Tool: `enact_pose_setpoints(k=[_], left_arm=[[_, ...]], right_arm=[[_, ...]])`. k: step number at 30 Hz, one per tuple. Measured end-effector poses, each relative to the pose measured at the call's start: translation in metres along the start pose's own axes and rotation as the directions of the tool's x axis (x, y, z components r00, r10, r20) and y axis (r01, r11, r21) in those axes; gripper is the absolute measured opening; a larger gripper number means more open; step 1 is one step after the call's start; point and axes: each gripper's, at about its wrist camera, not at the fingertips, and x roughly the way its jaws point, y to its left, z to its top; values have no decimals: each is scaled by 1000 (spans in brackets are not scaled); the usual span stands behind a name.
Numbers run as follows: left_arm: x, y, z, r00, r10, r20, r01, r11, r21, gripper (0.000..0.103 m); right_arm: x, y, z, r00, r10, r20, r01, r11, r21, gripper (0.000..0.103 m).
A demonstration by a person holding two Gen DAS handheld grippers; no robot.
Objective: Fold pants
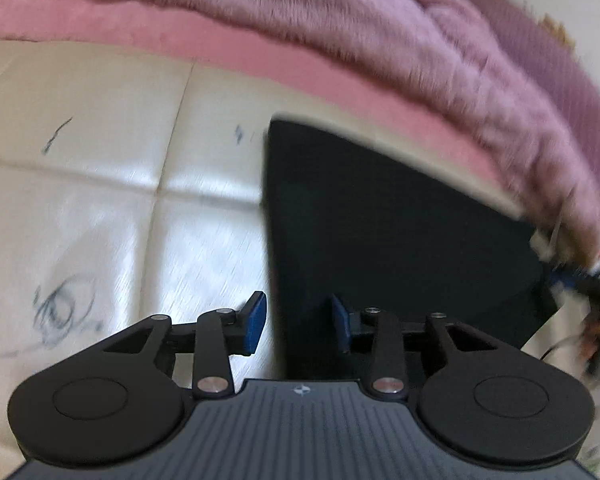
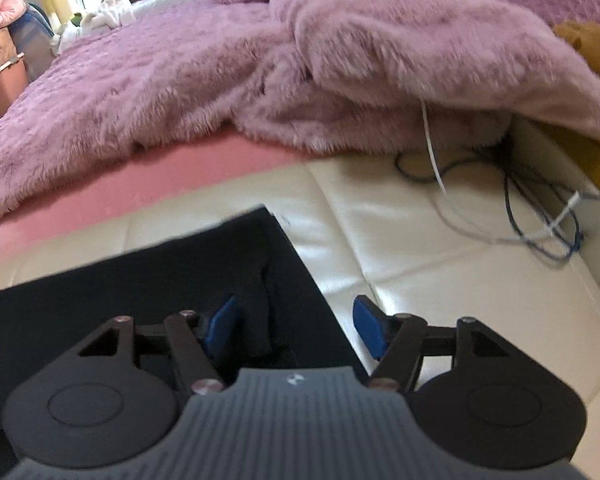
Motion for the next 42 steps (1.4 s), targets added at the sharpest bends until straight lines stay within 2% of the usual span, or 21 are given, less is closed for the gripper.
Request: enact_pose_setpoints(k=[3, 6, 9, 13, 17, 24, 27, 31, 34, 35, 36, 38, 42], left_arm=[[-1, -9, -14, 998, 59, 3, -59, 993, 97, 41], [-3, -17, -20, 995, 100, -7, -97, 981, 170, 41], [-3, -24, -23, 990, 138, -22, -130, 967, 219, 41], [-5, -27, -19, 980, 188, -68, -168, 960, 225, 32], [-12, -19, -18, 961, 255, -110, -228, 951, 207, 30], [-38, 22, -19, 927, 336, -169, -305, 934, 184, 30], [-50, 38, -20, 921, 348, -177, -321, 933, 164, 30], [-65, 55, -16, 936, 311, -167, -294, 948, 119, 31], [-81, 60, -8, 958, 277, -79, -269, 958, 98, 31], [-84, 59, -6, 967, 250, -59, -244, 966, 86, 31], [-86, 58, -3, 977, 209, -39, -206, 976, 71, 31], [-82, 47, 3, 987, 157, -22, -155, 986, 66, 31], [-64, 15, 4, 996, 85, -4, -84, 989, 122, 31]], right_arm=[[5, -2, -7, 1000, -8, -25, 8, 1000, 4, 58], [12, -6, -13, 998, -9, -60, 10, 1000, 9, 57], [13, -9, -17, 998, 5, -57, -4, 1000, 22, 58], [11, -9, -18, 997, 20, -79, -17, 999, 36, 55], [5, 0, -26, 993, 52, -110, -49, 998, 25, 52], [-23, 41, -73, 989, 101, -108, -102, 995, 1, 52], [-35, 62, -91, 987, 115, -114, -118, 993, -15, 51], [-44, 82, -103, 989, 99, -109, -107, 991, -79, 51], [-50, 85, -100, 991, 90, -95, -99, 991, -92, 52], [-52, 83, -97, 991, 97, -91, -105, 991, -89, 56], [-55, 81, -94, 989, 118, -94, -126, 989, -78, 58], [-57, 74, -86, 979, 174, -108, -179, 983, -34, 65], [-53, 50, -63, 953, 270, -135, -257, 961, 105, 65]])
